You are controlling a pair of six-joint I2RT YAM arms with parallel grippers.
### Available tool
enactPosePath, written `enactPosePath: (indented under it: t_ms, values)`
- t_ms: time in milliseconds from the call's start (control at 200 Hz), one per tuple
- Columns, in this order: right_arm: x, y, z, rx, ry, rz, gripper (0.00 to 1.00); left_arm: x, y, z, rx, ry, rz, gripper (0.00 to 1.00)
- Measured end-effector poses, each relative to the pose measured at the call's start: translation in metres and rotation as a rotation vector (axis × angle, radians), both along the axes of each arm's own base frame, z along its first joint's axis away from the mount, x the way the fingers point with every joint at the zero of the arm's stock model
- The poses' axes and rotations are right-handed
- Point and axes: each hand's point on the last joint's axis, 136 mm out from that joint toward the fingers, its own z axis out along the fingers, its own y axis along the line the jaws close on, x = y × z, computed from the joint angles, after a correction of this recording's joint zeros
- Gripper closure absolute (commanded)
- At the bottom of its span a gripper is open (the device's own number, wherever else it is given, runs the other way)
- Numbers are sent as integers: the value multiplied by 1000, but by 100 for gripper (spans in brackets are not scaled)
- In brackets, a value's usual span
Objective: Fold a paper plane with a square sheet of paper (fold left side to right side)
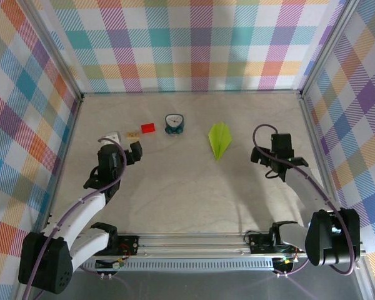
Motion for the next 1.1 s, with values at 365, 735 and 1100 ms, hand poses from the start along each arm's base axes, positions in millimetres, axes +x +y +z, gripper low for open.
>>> enactPosePath:
  t_ms: [365,735,1100]
  values:
    - [43,-5,-33,-101,-235,70,1,15,23,-45,194,47,44,0]
    - [69,5,-35,-113,-399,159,1,29,22,-68,175,-2,-28,0]
    - [74,3,-25,-91,-447,170,1,44,19,-104,129,10,-88,0]
